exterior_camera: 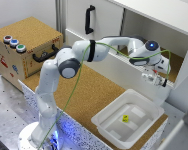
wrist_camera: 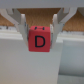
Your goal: Store the pink object in the box
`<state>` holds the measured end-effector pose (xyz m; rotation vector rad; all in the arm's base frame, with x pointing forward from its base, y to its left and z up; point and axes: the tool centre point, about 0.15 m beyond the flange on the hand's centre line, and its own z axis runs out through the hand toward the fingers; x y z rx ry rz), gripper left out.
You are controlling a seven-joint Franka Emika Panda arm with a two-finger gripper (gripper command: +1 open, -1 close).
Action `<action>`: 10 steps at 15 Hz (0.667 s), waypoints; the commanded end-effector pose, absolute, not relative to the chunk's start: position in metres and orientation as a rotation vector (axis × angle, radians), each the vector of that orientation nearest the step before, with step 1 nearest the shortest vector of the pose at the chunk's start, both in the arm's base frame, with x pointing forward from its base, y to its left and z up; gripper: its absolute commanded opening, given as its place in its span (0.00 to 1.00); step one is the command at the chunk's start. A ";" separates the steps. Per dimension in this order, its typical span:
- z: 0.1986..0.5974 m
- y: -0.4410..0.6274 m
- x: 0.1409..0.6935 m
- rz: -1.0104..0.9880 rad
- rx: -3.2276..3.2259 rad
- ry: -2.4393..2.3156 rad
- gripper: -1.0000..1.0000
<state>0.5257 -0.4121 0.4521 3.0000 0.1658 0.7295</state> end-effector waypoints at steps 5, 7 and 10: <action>0.336 -0.448 0.437 0.553 2.916 0.046 0.00; 0.312 -0.457 0.424 0.477 2.921 0.028 0.00; 0.278 -0.465 0.402 0.384 2.932 -0.002 0.00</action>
